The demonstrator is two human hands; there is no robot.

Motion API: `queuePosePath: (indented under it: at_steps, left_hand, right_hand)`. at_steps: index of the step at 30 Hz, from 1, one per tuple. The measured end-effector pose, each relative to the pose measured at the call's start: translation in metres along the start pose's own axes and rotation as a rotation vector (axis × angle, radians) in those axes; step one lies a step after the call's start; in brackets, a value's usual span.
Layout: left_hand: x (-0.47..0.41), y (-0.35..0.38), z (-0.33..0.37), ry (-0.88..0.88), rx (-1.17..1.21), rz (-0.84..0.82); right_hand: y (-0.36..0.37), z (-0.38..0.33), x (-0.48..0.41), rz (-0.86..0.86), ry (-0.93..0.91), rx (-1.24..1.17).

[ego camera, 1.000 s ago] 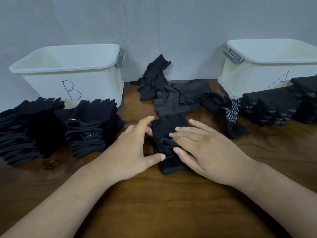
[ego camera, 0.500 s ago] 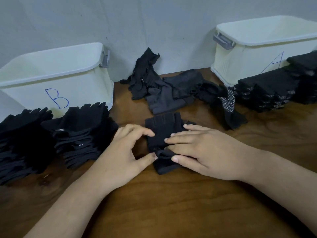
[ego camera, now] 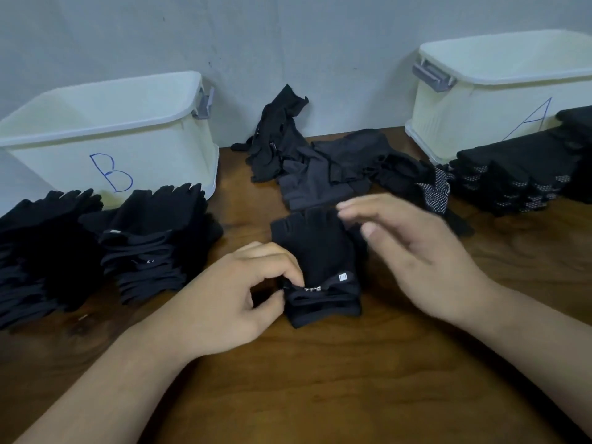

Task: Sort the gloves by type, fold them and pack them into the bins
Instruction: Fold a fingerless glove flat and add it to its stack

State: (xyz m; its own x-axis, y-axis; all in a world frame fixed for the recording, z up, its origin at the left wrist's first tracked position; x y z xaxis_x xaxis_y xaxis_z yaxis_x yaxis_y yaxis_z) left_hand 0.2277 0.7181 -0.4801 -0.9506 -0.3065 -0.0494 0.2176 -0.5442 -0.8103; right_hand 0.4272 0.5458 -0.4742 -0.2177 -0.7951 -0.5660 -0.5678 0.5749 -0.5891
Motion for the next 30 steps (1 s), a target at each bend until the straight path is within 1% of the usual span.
queuePosePath:
  at_steps: [1, 2, 4, 6, 9, 11, 13, 15, 18, 20, 23, 30]
  left_hand:
    - [0.0, -0.001, 0.0, -0.012, 0.018, -0.022]
    - [0.001, -0.003, 0.001, -0.026, 0.03, -0.047]
    - [0.001, -0.004, 0.004, -0.05, 0.054, -0.056]
    - [-0.002, -0.001, 0.008, -0.049, 0.064, 0.0]
    - [-0.008, 0.011, 0.009, -0.056, -0.01, 0.089]
    - [-0.009, 0.016, 0.01, -0.068, -0.051, 0.11]
    - [-0.009, 0.017, 0.011, -0.088, -0.052, 0.095]
    - [-0.009, 0.018, 0.01, -0.087, -0.088, 0.06]
    - [-0.01, 0.021, 0.01, -0.106, -0.154, -0.053]
    - [-0.009, 0.021, 0.012, -0.132, -0.181, -0.103]
    - [-0.008, 0.021, 0.013, -0.144, -0.188, -0.133]
    - [-0.01, 0.021, 0.012, -0.153, -0.198, -0.162]
  right_hand:
    - [-0.005, 0.004, -0.001, 0.101, 0.048, -0.008]
    - [-0.008, 0.006, -0.001, 0.154, 0.107, -0.031]
    - [-0.007, 0.009, 0.001, 0.159, 0.194, -0.051]
    - [-0.005, 0.012, 0.001, 0.093, 0.219, -0.04]
    - [0.0, 0.011, 0.001, -0.059, 0.16, 0.04]
    - [-0.001, 0.011, 0.002, -0.128, 0.116, 0.154]
    - [-0.001, 0.01, 0.002, -0.167, 0.069, 0.241]
    - [0.001, 0.009, 0.002, -0.215, 0.027, 0.261]
    - [0.004, 0.01, 0.001, -0.311, -0.047, 0.339]
    - [0.002, 0.01, 0.0, -0.299, -0.075, 0.36]
    - [-0.002, 0.01, -0.002, -0.273, -0.104, 0.399]
    - [-0.017, 0.008, -0.006, -0.335, -0.243, 0.508]
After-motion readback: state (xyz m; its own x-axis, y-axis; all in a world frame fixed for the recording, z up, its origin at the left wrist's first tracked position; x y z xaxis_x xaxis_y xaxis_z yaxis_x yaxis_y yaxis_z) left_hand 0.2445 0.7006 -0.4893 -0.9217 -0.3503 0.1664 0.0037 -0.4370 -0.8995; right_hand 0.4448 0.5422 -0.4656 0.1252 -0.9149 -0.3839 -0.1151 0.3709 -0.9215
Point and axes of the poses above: each hand's wrist, its own x-axis away from the middle knuckle, its own y-axis out of the palm, z = x × y, the point moved 3 cm from there along -x, towards the middle knuckle, and after that the axes turned 8 degrees about -y, right-handed, at the moved point
